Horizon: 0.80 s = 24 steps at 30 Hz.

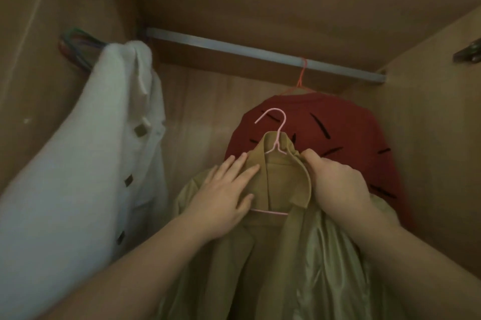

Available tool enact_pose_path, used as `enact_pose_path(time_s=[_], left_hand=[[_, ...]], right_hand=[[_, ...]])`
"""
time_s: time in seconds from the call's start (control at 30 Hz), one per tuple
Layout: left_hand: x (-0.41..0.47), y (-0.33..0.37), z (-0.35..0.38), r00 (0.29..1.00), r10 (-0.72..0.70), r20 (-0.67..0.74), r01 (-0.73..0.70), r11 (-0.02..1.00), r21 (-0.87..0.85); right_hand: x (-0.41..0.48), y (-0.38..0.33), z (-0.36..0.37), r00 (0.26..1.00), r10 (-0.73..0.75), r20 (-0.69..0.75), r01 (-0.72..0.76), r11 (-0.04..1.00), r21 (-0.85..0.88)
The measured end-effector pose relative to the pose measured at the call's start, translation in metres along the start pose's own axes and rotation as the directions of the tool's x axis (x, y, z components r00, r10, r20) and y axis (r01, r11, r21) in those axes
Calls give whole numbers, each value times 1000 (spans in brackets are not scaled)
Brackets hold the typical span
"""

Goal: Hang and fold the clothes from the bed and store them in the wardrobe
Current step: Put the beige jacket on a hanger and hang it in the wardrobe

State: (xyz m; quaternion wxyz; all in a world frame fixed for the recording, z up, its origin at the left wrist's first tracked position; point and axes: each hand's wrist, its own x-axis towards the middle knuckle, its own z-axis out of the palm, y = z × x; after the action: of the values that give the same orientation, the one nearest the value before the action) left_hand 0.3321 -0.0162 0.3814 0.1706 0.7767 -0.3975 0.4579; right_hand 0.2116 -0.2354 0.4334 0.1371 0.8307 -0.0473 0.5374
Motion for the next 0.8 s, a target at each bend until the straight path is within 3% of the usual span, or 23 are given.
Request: enact_pose_path(time_s=[0.17,0.4,0.63,0.8], left_hand=[[72,-19,23,991,61,-115,-59,998,22],[176,-30,25,972,23,-233,-51,992,-116],[266,-42,4,960,71,-270,-118,979,-163],[294,-56,2,966,75,-248,-116,981,-156]], right_hand=[[59,10,-1,999,26,-29,-27,999,-36],[138,30,-9,990,12,-144,-30,992,-122],[208,49,-30,983,5,-186,-38,983,-177],[243,51,-27,993,20,-119,-41,982,-184]])
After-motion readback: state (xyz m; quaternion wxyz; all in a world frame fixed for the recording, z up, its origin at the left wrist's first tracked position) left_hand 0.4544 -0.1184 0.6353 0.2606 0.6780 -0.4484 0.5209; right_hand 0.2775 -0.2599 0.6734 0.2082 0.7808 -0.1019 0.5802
